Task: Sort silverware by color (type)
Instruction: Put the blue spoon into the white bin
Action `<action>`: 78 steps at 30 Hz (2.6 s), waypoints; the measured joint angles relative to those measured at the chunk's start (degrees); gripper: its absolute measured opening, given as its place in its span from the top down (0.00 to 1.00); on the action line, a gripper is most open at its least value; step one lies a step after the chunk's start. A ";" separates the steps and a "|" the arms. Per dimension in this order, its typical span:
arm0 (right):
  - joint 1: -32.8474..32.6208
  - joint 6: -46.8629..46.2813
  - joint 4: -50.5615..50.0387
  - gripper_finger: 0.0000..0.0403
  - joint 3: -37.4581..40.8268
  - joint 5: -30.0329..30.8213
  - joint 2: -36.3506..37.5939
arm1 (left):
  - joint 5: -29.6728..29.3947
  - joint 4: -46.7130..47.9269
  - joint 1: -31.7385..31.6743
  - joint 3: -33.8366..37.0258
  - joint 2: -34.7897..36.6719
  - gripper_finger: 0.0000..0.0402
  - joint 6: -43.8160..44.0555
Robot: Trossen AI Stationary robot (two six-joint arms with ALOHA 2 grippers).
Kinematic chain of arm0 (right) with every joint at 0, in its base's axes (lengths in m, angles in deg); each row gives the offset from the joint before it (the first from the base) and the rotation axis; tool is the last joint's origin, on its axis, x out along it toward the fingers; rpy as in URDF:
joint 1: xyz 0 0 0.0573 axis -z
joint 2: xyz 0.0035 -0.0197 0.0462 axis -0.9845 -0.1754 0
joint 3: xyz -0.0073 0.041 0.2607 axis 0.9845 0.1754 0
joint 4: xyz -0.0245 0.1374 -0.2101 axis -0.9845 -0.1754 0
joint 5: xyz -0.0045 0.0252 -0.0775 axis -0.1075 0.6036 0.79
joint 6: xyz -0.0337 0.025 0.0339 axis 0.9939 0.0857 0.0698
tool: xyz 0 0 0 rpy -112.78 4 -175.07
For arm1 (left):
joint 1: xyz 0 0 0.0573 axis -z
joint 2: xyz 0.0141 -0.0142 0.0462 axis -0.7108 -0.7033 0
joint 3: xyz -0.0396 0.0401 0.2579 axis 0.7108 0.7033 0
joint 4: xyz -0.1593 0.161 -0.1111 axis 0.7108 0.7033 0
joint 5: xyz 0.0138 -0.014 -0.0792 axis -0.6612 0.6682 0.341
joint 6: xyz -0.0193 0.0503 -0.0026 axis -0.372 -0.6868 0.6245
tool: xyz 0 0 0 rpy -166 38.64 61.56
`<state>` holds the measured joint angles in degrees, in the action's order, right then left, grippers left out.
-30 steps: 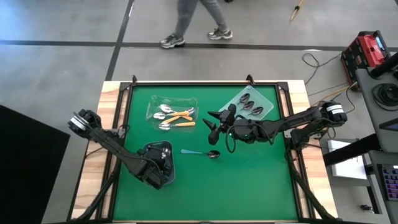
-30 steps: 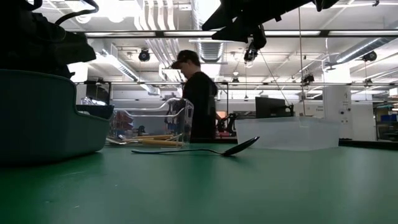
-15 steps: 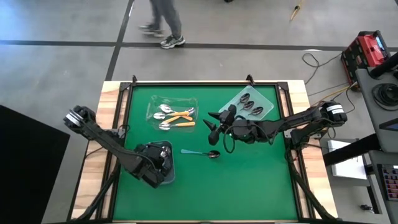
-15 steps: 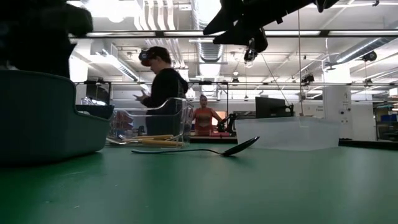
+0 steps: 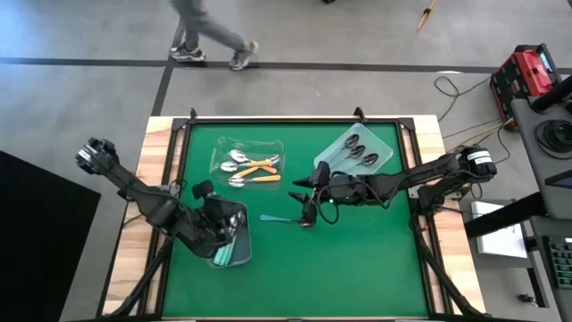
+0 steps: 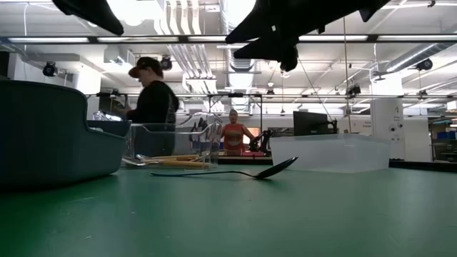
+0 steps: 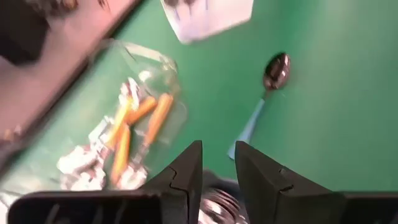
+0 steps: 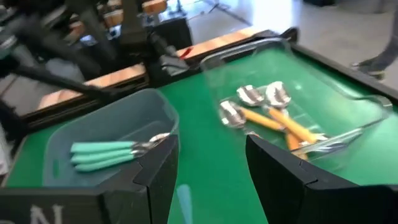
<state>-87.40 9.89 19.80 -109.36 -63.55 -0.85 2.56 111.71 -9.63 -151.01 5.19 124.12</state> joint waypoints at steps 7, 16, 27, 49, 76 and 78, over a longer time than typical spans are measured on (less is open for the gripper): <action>-1.00 -0.41 0.23 0.55 0.01 -0.91 -3.26 | -4.96 -3.78 -0.50 3.75 7.69 0.81 -9.79; -1.25 -2.59 -2.60 0.55 0.00 -1.27 -6.43 | -5.24 -14.00 -2.62 8.00 12.18 0.81 -25.55; -1.38 1.13 -21.68 0.55 -5.77 -6.00 -8.76 | -7.77 -18.58 -7.83 8.60 12.39 0.81 -38.00; -1.36 13.10 -47.01 0.55 -32.45 -13.08 -32.74 | -16.80 -16.58 -12.17 8.82 13.13 0.81 -38.03; 1.03 15.46 -47.35 0.96 -32.08 -17.39 -34.56 | -18.20 -16.90 -12.17 9.45 13.11 0.81 -33.93; 1.04 15.47 -47.33 0.97 -32.08 -17.37 -34.54 | -18.20 -16.90 -12.17 9.45 13.11 0.81 -33.46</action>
<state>-86.36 25.36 -27.52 -141.44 -80.92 -35.40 -15.64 94.80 -21.80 -141.56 18.30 90.66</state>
